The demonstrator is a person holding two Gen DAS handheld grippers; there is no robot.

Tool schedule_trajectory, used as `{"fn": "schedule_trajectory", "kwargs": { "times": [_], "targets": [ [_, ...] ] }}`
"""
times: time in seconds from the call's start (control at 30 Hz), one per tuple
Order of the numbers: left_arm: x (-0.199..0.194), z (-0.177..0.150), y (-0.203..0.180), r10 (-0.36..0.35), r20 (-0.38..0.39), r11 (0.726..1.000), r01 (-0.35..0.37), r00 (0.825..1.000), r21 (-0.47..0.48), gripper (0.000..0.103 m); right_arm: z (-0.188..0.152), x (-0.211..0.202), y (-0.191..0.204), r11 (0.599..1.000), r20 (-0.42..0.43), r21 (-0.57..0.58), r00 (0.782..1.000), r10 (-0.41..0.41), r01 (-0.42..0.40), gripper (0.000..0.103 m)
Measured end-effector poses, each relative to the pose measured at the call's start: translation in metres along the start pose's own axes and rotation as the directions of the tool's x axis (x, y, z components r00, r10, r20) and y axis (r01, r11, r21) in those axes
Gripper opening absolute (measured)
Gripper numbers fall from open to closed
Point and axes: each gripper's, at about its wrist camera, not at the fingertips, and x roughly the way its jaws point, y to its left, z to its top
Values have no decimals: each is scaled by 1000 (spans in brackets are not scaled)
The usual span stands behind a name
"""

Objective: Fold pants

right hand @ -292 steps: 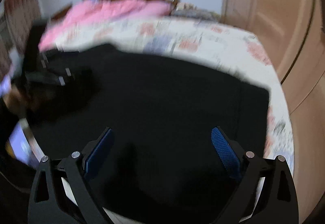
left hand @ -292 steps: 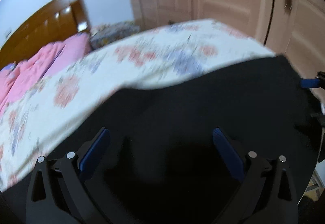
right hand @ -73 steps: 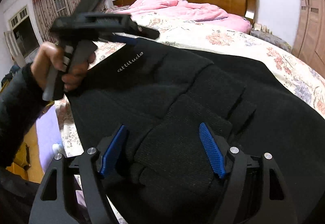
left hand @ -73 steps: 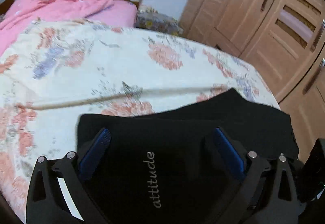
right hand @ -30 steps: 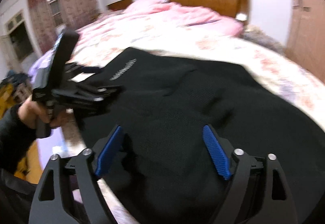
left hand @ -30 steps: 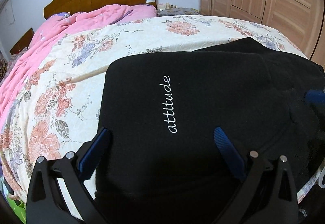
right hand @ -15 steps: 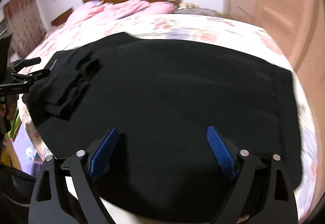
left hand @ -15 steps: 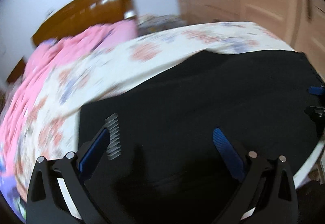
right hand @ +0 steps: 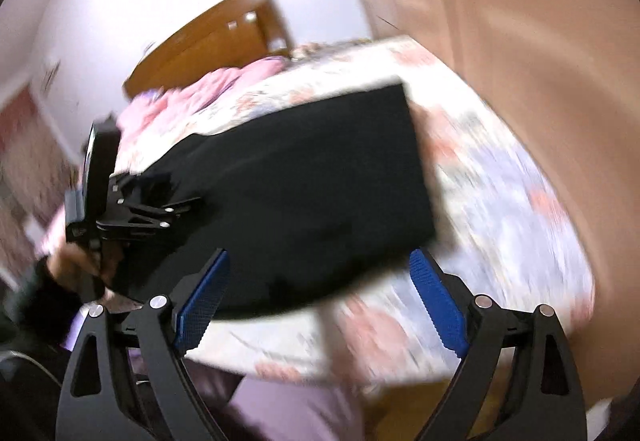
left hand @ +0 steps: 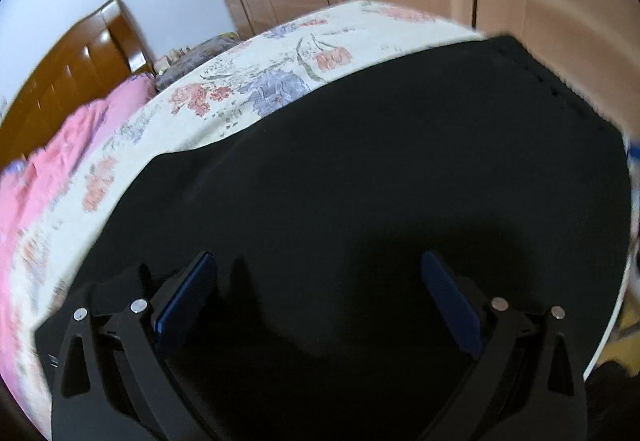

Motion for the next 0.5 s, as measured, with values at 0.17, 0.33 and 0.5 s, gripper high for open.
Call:
{"fn": "schedule_trajectory", "kwargs": {
  "times": [0.17, 0.33, 0.5],
  "targets": [
    [9, -5, 15, -101, -11, 991, 99, 995, -92, 102, -7, 9, -24, 991, -11, 127, 999, 52, -50, 88],
    [8, -4, 14, -96, -7, 991, 95, 995, -90, 102, 4, 30, -11, 980, -35, 144, 989, 147, -141, 88],
    [8, -4, 14, -96, -3, 991, 96, 995, -90, 102, 13, 32, -12, 970, -61, 184, 984, 170, -156, 89]
  ]
}}
